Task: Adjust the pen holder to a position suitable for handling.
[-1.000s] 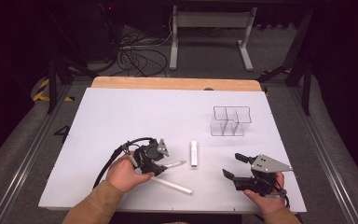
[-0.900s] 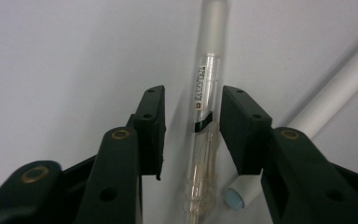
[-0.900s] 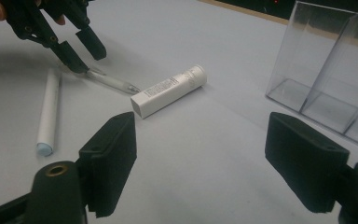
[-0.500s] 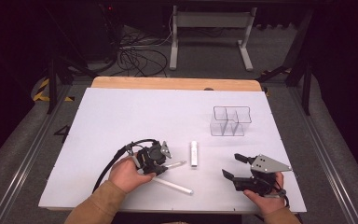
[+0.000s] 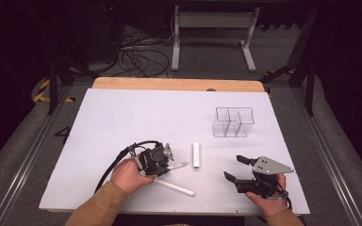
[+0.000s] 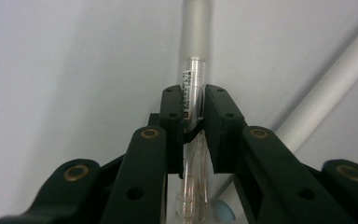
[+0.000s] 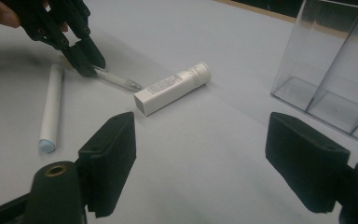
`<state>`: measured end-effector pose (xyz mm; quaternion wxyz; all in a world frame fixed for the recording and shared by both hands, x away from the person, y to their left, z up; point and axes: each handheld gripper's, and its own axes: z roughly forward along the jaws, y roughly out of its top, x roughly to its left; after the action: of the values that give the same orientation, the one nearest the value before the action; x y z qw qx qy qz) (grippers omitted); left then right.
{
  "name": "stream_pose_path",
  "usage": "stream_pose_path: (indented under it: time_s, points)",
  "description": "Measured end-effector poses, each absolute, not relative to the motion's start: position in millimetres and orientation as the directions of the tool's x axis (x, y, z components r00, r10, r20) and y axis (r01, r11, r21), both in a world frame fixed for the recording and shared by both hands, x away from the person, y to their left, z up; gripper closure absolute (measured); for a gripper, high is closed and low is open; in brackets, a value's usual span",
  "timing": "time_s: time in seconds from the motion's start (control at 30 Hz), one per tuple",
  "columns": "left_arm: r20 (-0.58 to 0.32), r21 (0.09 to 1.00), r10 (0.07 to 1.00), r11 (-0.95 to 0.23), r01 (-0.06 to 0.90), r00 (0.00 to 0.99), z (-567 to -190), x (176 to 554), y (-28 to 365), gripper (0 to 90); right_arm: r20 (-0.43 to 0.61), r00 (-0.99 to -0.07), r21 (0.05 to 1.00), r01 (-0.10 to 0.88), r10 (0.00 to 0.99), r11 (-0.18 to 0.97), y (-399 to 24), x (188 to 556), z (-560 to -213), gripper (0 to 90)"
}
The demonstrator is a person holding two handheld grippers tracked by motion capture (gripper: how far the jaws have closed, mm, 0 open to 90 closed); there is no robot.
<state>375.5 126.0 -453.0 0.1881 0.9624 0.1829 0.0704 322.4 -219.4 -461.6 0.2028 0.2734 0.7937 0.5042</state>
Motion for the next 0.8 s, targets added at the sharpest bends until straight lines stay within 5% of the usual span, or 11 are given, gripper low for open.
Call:
stream_pose_path:
  time_s: [0.33,0.8]
  points:
    - [0.070,0.433,0.388,-0.842,0.323,0.919,-443.1,374.7,133.1,79.4,-0.051,-0.766,0.918,0.217,0.641,0.332,-220.2,322.4,-461.3,24.7]
    - [0.027,0.687,0.399,-0.673,0.273,0.916,-417.4,363.9,155.2,79.3,-0.016,-0.774,0.938,0.207,0.632,0.277,-219.2,320.1,-459.0,27.0]
